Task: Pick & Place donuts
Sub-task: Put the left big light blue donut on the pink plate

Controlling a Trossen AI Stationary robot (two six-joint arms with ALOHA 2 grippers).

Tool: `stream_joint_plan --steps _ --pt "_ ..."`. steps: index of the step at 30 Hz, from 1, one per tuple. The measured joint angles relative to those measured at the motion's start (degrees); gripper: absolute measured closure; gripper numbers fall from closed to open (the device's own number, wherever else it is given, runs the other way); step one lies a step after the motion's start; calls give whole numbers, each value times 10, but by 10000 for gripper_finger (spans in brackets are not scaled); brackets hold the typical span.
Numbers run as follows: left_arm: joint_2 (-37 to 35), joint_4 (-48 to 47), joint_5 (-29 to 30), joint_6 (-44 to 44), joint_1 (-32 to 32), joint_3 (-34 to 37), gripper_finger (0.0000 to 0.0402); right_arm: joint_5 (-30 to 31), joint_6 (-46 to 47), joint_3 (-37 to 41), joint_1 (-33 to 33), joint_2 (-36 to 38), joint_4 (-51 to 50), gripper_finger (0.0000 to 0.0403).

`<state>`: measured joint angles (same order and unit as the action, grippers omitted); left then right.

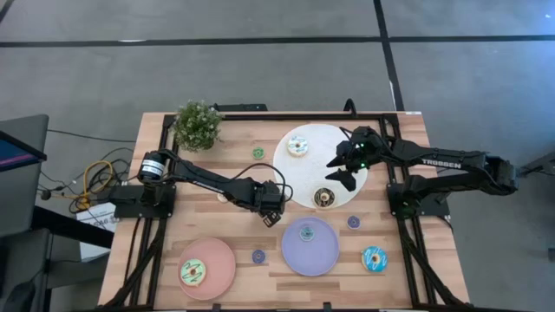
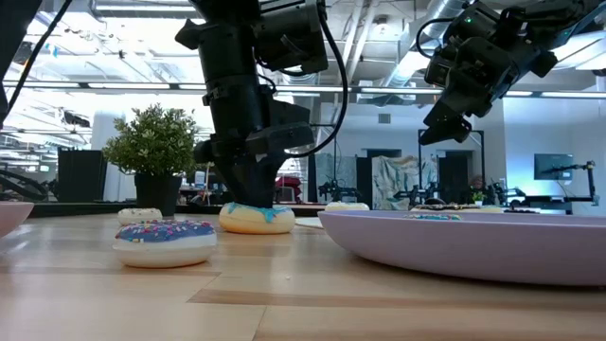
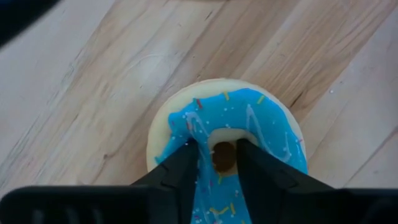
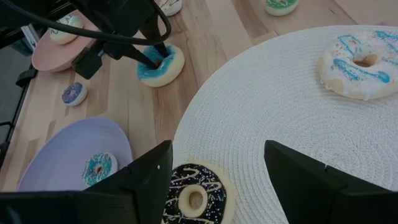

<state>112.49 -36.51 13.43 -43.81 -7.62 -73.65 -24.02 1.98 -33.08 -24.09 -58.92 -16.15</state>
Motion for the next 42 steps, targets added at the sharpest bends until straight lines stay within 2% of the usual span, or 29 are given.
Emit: stream_joint_plan --steps 8,15,22,26,31,38,42 --pt "2 -32 -16 -7 -1 -30 305 1 0 0 0 0 0 159" --pt "-2 -130 -16 -9 -8 -95 305 1 0 0 0 0 0 159" --pt "-3 -155 49 -5 -27 -114 305 1 0 0 0 0 0 159" --pt "-3 -156 40 -6 -12 -114 300 1 19 0 0 0 0 159" --pt "0 -156 -8 -22 8 -115 264 1 26 0 0 0 0 159" --pt "0 -155 -11 -24 21 -115 192 0 26 0 0 0 0 159" --pt "11 -151 -18 -9 22 -115 165 0 42 0 0 0 0 159"
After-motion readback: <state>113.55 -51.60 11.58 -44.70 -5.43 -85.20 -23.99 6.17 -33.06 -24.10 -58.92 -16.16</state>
